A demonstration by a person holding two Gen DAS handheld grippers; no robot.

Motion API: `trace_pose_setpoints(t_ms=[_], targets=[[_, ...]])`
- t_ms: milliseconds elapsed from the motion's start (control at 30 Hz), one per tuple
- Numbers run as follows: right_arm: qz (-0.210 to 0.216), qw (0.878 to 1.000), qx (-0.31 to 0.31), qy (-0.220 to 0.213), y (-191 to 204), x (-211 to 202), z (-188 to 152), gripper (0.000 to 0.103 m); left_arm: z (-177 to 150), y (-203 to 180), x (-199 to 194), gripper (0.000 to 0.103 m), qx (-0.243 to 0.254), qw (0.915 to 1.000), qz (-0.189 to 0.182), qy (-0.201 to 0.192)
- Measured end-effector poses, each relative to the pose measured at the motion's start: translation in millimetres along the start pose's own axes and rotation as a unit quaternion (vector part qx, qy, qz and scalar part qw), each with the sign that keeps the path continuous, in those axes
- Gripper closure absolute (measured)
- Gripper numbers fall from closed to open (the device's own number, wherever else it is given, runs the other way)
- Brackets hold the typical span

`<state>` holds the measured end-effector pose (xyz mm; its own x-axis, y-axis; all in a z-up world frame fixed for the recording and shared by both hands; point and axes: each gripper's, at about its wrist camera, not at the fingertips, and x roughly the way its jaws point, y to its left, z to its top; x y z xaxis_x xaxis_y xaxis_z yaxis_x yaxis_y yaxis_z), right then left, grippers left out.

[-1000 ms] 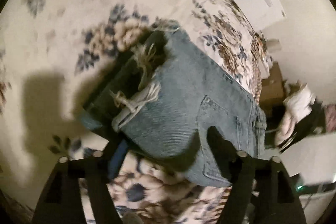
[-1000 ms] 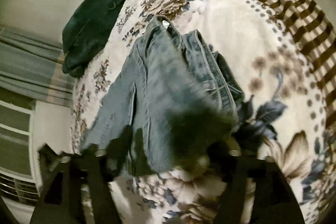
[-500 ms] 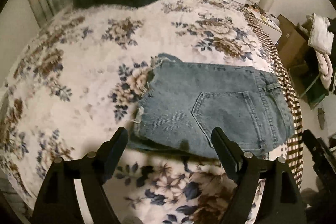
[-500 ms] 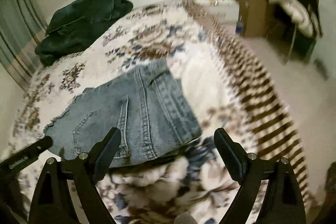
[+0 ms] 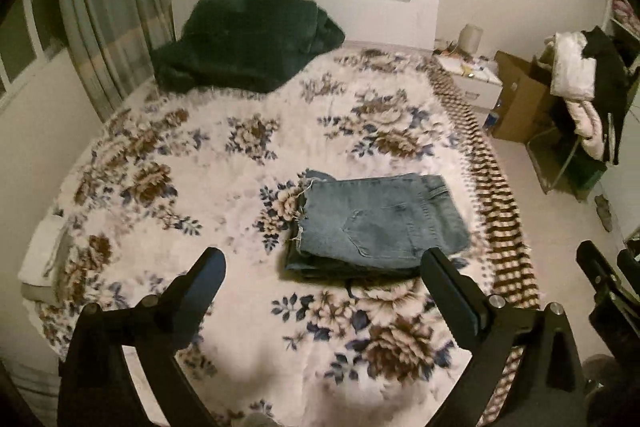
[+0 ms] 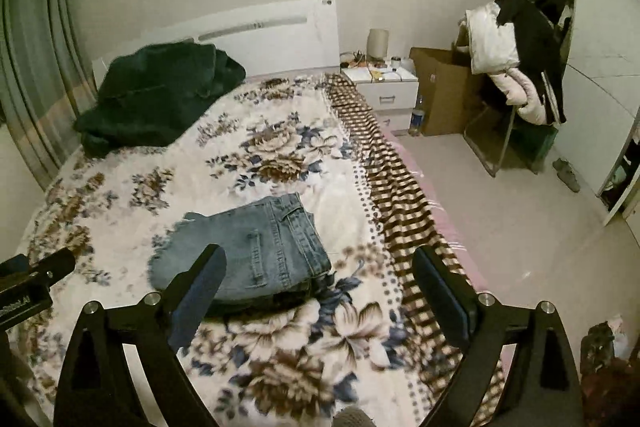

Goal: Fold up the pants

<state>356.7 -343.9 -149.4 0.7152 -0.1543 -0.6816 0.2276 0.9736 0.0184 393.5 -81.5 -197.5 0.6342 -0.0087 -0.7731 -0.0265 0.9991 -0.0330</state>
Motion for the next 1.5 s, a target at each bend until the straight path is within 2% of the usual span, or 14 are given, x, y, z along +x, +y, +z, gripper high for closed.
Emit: trace_pose_setpoints(t_ms=[267, 467, 700, 833, 1000, 1233, 1500], targets=[[0.025, 0.999, -0.01, -0.025, -15.6, -156.4, 11.1, 0.0, -17.0, -7.7, -135.1, 0.003, 0.003, 0.999, 0.016, -0.041], [0.04, 0.997, -0.04, -0.055, -24.9, -257.1, 11.6, 0.0, -31.6, -10.0, -199.8, 0.003, -0.009, 0.9979, 0.028, -0.057], [0.044, 0.994, -0.069, -0.077, -27.7, -350.7, 14.9, 0.0, -42.2, -8.2, -245.5, 0.003, -0.012, 0.9978, 0.031, -0.058], [0.042, 0.993, -0.067, -0.085, -25.1, -381.3, 17.1, 0.0, -46.8, -1.3, -256.2, 0.003, -0.01, 0.9981, 0.028, -0.053], [0.039, 0.994, -0.064, -0.078, -16.5, -397.3, 14.8, 0.0, -52.8, 3.9, -254.8, 0.0, -0.003, 0.9987, 0.032, -0.04], [0.036, 0.997, -0.055, -0.051, -9.6, -378.6, 7.2, 0.0, -59.6, 6.2, -255.4, 0.0, -0.003, 0.999, 0.029, -0.035], [0.032, 0.997, -0.052, -0.046, -7.5, -370.6, 4.9, 0.0, -63.0, 7.1, -254.8, 0.0, -0.004, 0.9988, 0.027, -0.04]])
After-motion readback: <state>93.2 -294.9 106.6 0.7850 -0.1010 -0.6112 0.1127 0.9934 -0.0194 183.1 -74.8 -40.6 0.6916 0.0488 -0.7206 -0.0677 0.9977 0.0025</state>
